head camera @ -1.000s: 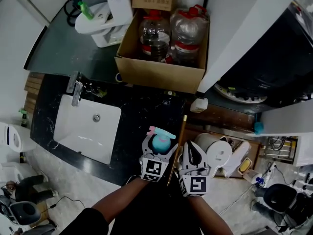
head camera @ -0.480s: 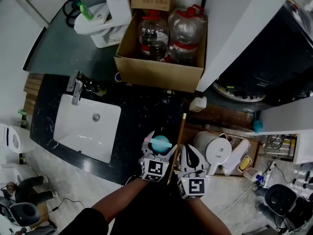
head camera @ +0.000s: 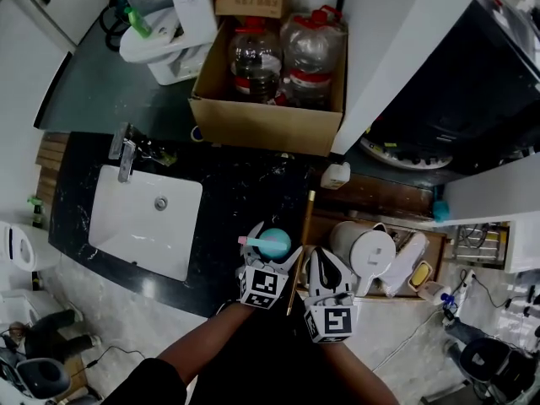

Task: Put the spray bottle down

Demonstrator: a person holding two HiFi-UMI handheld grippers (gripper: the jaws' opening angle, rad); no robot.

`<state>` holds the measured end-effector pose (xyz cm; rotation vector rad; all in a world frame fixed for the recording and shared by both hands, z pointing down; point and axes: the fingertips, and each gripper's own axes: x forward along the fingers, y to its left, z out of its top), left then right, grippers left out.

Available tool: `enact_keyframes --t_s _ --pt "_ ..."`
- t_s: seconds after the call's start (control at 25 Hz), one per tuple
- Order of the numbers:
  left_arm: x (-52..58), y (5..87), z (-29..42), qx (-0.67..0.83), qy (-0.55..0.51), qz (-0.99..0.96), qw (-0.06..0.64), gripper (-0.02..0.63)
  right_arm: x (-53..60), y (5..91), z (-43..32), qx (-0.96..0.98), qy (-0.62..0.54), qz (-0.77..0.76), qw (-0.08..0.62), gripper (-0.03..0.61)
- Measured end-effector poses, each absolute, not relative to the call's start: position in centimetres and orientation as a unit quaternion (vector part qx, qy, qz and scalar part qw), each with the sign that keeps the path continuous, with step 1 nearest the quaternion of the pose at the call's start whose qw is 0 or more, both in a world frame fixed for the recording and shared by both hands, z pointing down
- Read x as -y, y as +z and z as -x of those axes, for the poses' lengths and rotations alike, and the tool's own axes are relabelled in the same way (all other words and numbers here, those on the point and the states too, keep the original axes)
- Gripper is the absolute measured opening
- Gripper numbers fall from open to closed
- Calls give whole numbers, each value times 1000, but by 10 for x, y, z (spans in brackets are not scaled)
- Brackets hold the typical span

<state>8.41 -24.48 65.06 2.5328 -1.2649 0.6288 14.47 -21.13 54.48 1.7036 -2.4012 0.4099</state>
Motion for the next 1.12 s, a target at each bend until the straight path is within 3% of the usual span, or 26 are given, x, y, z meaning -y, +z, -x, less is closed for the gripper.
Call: enact_keyframes --t_s 1.12 --pt "214 646 -79 414 202 -876 142 462 198 563 -136 800 163 -568 98 15"
